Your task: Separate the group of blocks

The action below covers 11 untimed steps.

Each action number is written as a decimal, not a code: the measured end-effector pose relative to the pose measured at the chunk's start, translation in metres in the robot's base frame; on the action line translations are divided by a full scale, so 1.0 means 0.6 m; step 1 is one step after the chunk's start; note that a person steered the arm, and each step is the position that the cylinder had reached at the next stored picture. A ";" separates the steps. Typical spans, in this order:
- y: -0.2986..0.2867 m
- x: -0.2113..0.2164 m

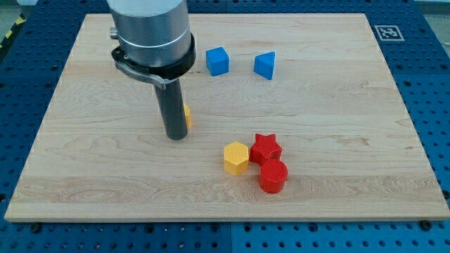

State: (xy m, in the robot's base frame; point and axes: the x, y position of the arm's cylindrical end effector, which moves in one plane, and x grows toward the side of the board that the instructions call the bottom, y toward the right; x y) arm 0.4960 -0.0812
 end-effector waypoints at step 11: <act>0.215 0.117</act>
